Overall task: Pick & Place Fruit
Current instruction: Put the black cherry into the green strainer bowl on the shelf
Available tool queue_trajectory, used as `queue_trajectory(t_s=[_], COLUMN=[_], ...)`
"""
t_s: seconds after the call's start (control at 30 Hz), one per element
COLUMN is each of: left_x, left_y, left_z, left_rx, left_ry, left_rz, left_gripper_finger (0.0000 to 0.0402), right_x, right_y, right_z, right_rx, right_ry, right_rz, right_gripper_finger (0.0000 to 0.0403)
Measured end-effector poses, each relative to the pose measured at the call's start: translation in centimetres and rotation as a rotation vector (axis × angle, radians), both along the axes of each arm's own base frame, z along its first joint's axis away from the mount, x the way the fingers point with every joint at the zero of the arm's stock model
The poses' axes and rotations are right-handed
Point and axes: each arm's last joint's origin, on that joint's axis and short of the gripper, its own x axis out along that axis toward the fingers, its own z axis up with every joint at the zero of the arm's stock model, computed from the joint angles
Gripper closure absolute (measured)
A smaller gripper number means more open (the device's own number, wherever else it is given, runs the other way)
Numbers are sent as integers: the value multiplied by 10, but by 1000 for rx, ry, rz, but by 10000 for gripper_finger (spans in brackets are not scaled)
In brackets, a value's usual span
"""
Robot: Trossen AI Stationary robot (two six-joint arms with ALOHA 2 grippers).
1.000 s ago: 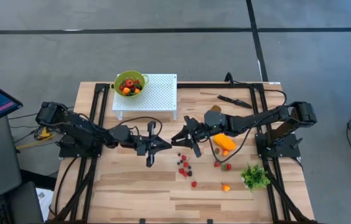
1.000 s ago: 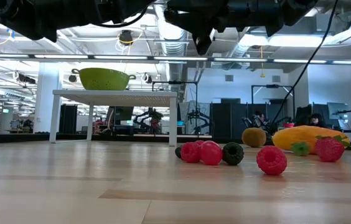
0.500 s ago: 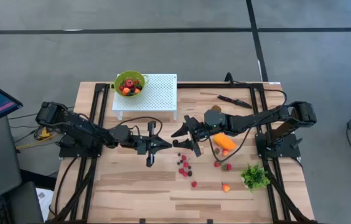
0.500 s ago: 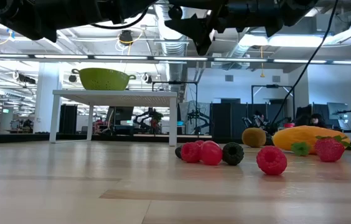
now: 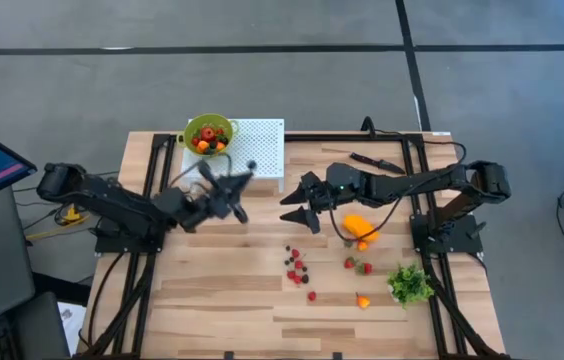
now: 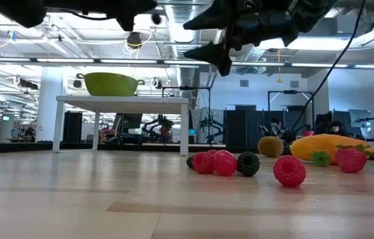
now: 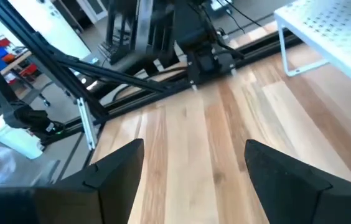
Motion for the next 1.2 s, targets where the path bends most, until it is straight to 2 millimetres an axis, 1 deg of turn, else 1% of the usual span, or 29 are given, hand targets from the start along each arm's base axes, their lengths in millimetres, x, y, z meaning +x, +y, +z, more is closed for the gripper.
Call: queue_trajectory(t_s=[0.17, 0.33, 0.4, 0.47, 0.63, 0.83, 0.93, 1.03, 1.1, 1.2], left_x=[-12, -20, -22, -24, -25, -25, -24, -23, -25, -27], left_y=[22, 45, 51, 55, 59, 60, 60, 60, 59, 60], left_z=[10, 8, 7, 7, 6, 6, 4, -3, -11, -17], left_rx=[-75, -169, -194, -210, -218, -252, -252, -288, -285, -282], left_ry=[-44, -40, -38, -42, -45, -92, -77, -103, -79, -66], left_rz=[247, 563, 651, 701, 737, 724, 724, 712, 711, 718], left_gripper_finger=[396, 397, 397, 395, 397, 395, 397, 397, 395, 396], right_x=[0, 0, 0, 0, 0, 0, 0, 0, 0, 0], right_y=[2, 6, 6, 6, 6, 6, 6, 6, 6, 6], right_z=[-1, -1, -1, -1, -1, -1, -1, -1, -1, -1], right_rx=[1, 0, -2, -2, -2, -2, -2, -2, -2, -2], right_ry=[9, 9, 8, 8, 8, 8, 8, 8, 8, 8], right_rz=[8, 19, 19, 19, 19, 20, 20, 19, 19, 19], right_gripper_finger=[130, 130, 130, 130, 129, 129, 129, 129, 129, 129])
